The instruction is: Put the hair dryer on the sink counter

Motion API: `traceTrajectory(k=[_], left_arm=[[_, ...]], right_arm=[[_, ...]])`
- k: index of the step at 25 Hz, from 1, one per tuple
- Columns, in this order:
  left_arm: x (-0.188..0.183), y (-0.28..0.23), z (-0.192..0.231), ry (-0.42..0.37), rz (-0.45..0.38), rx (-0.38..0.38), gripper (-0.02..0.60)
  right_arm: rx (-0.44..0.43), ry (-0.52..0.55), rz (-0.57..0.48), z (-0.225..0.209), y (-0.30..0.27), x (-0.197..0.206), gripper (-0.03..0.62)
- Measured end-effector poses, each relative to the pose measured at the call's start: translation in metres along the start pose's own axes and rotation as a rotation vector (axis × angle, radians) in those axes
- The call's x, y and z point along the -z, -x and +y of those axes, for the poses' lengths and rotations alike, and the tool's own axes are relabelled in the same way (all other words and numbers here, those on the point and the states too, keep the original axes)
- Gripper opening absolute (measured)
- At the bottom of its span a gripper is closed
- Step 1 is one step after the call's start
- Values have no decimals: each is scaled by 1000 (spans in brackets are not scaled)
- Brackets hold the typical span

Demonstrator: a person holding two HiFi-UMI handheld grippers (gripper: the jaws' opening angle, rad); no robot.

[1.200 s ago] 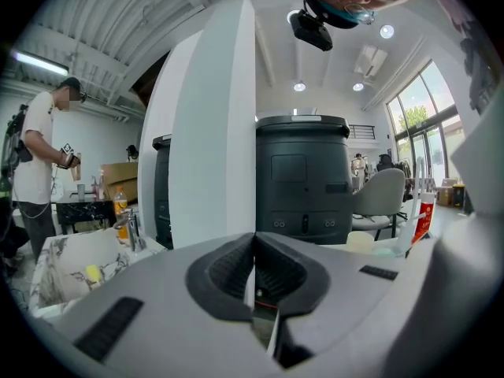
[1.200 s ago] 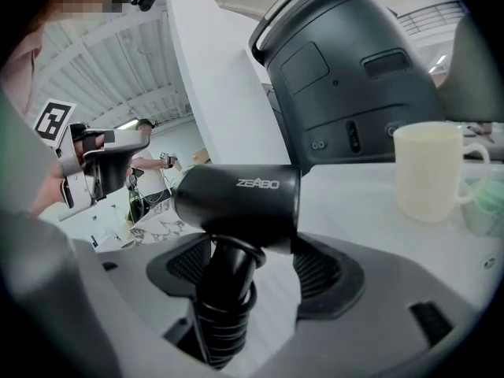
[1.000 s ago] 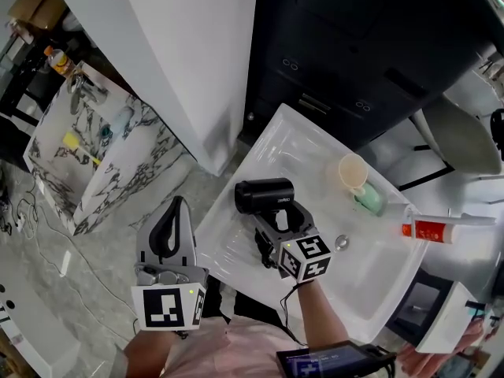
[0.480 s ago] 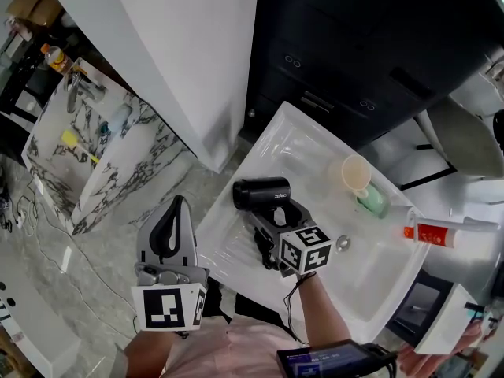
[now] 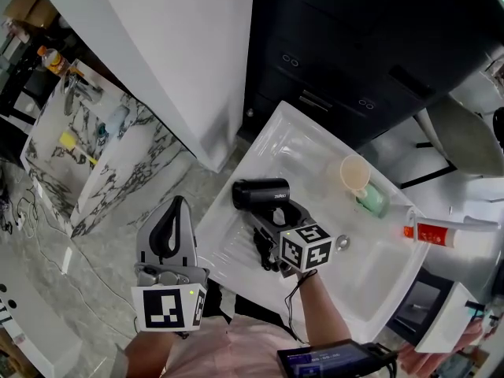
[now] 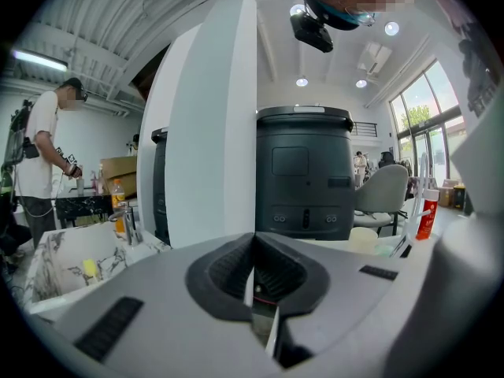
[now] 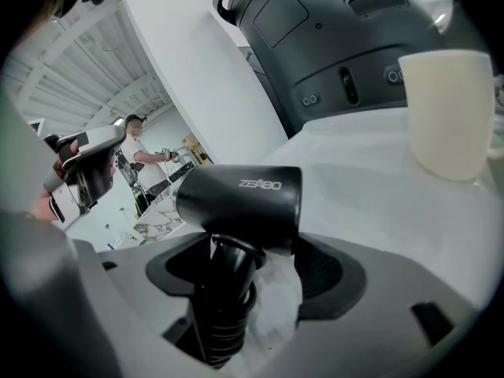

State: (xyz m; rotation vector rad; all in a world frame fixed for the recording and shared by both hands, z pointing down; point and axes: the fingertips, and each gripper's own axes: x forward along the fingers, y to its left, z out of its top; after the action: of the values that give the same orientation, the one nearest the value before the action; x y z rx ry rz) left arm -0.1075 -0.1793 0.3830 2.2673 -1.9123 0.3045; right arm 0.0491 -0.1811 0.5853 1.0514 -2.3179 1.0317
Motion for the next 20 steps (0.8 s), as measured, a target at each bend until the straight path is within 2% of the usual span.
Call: traceTrajectory(k=[11,20], left_arm=[[1,0,-5,-7,4,8,9],[1,-2,-9,-8,5,20,9]], right_arm=[[-11,-37,-33,-4,4,2,334],[36,-82,-56,-18,10,3,333]])
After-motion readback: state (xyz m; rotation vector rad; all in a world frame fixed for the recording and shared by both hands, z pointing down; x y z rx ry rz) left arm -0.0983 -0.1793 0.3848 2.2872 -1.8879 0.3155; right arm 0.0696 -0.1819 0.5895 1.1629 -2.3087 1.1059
